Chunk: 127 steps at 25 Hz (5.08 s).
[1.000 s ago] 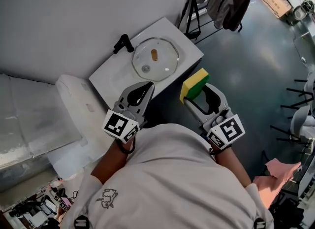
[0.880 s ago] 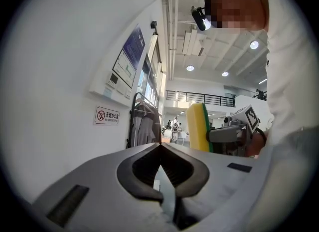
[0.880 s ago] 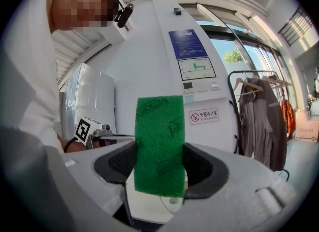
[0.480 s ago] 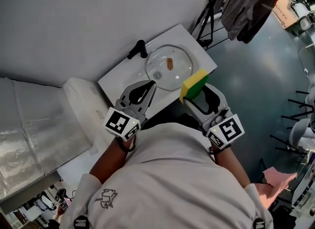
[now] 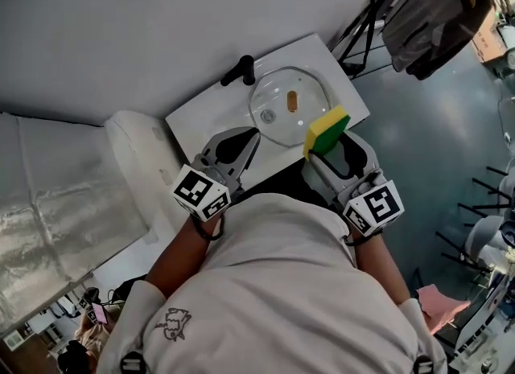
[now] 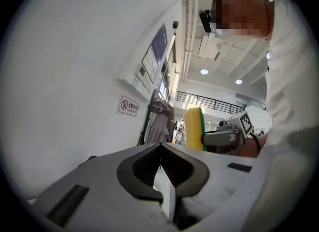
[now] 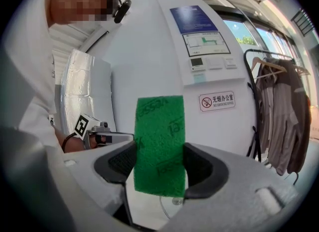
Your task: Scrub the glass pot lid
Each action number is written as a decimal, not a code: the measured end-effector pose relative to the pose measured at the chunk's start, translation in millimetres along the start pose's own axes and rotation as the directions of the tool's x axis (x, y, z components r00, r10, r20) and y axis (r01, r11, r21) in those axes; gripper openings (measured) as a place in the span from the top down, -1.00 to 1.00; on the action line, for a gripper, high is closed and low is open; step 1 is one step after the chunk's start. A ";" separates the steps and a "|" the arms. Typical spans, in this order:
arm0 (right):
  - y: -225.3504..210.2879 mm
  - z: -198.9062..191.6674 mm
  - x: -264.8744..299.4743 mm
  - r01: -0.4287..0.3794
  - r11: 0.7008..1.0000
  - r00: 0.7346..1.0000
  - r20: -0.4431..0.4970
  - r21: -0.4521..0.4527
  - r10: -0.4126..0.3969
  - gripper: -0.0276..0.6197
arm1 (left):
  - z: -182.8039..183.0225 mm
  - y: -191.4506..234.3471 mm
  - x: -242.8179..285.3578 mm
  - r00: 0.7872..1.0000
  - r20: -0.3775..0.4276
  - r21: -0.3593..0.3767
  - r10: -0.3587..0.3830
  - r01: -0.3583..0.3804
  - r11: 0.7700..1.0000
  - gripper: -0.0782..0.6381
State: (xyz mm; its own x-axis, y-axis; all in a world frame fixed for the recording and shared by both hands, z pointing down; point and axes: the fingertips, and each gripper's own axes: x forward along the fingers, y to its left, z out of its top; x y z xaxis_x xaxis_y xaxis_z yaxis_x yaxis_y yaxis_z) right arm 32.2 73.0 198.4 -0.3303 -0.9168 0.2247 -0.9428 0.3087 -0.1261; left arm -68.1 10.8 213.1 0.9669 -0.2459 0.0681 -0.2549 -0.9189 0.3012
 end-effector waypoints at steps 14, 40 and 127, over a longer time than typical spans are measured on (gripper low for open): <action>-71.9 -50.2 45.2 -0.027 0.999 0.991 -0.131 0.046 0.033 0.02 | -94.4 73.3 31.4 0.985 -0.162 -0.240 0.068 -0.106 0.965 0.51; -84.3 -227.0 119.7 -0.328 0.943 0.792 -0.560 -0.056 0.243 0.01 | -322.1 199.5 59.9 0.943 -0.332 -0.733 0.022 -0.272 0.623 0.03; -254.9 -353.5 121.7 -0.283 0.950 0.272 -0.939 0.132 0.211 0.02 | -348.8 175.1 84.1 0.974 -0.090 -0.933 -0.206 -0.010 0.359 0.49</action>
State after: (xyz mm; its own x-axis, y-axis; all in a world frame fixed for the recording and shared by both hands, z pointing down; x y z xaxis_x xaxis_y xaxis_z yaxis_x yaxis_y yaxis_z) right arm 216.0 -27.7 599.4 -0.3326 0.0535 0.9415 -0.7963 0.5190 -0.3108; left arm -27.4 -63.2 603.3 0.9957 -0.0222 0.0902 -0.0910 -0.0395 0.9951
